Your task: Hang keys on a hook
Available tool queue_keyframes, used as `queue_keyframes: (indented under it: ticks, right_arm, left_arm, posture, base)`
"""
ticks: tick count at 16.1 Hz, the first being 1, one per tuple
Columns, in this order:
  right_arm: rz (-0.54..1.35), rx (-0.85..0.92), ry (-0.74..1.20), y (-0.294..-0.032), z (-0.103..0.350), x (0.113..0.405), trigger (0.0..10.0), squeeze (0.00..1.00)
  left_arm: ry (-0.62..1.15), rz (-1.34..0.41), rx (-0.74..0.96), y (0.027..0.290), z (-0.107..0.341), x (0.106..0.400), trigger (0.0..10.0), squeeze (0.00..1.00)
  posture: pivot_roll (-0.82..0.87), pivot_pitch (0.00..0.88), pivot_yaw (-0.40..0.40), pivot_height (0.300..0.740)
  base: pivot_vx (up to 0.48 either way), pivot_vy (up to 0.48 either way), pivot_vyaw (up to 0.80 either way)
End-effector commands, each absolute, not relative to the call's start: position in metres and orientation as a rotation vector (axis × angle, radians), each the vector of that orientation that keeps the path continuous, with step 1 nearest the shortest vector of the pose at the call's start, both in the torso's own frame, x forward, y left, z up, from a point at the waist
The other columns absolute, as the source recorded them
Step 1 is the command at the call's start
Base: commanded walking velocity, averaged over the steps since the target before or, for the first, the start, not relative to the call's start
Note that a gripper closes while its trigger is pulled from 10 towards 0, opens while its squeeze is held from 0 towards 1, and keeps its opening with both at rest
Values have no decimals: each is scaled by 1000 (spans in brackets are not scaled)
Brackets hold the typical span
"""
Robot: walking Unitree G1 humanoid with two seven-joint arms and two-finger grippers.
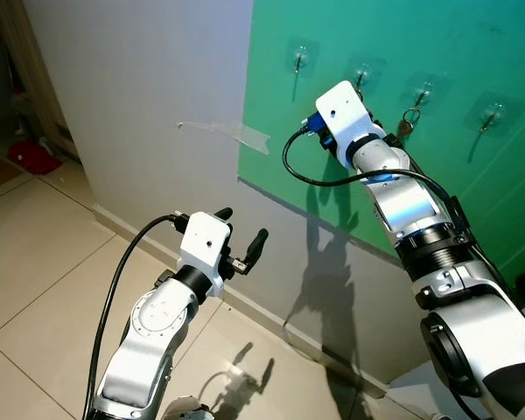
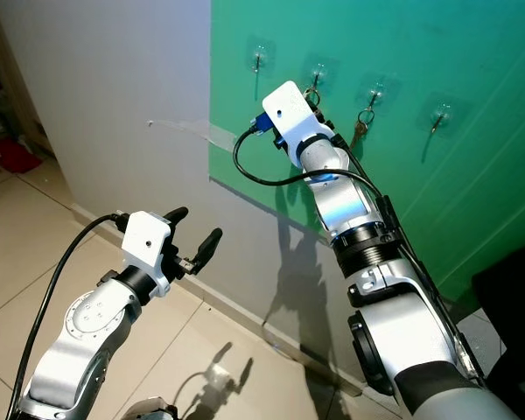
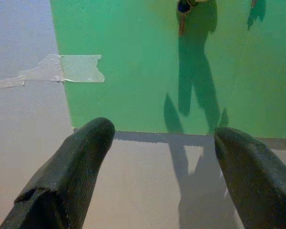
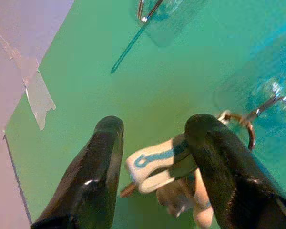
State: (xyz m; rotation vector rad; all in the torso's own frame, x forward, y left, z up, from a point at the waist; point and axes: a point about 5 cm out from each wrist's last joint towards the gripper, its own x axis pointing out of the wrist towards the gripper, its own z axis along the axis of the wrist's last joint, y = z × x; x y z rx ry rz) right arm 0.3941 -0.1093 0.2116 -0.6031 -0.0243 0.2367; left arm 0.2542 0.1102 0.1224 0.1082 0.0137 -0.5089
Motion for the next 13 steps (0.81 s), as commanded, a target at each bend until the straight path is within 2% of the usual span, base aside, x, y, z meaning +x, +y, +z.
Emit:
queue_keyframes:
  ticks: [1, 13]
  right_arm:
    - [247, -611, -11, -110, 208, 391, 10000, 1000]
    - [237, -618, -9, -111, 204, 385, 10000, 1000]
  left_arm:
    - [12, -526, 107, 106, 124, 252, 10000, 0]
    - [9, -523, 116, 106, 124, 257, 10000, 0]
  posture:
    - [126, 0, -130, 740]
    - [112, 0, -119, 740]
  base:
    - [0, 0, 0]
    - [0, 0, 0]
